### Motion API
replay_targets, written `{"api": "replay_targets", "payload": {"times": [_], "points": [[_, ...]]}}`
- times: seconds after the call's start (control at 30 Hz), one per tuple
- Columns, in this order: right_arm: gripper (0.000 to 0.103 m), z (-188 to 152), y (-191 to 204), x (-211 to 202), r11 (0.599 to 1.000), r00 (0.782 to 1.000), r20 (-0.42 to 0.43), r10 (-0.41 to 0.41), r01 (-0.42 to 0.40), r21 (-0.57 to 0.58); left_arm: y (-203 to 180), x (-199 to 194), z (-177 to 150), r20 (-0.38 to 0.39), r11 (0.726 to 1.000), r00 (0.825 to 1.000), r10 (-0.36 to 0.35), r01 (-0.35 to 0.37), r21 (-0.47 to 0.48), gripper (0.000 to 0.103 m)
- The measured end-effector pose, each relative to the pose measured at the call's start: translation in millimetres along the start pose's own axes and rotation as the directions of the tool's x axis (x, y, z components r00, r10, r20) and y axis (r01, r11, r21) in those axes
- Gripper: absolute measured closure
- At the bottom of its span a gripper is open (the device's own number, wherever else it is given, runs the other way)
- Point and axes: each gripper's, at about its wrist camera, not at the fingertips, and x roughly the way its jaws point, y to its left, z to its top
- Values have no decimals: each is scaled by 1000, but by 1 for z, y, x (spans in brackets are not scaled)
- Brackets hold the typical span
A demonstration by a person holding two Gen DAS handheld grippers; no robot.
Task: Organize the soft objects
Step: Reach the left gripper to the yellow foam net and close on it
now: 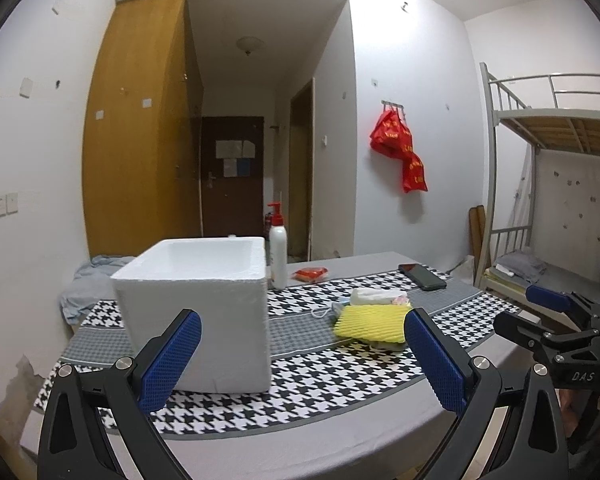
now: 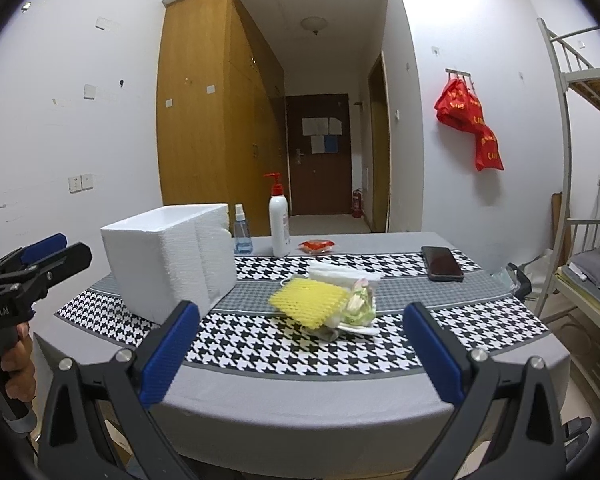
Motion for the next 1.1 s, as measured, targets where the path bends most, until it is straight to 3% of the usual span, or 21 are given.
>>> {"api": "replay_targets", "payload": {"times": [0.7,1.1], "points": [[0,4,-44,53,999,996,-90,-27,30,27,-39,91,3,-160,991,979,-128,133,25,1],[0,-1,-70,82,997,988,-144,-47,56,60,-55,136,-4,-254,988,957,-142,153,23,1]]}}
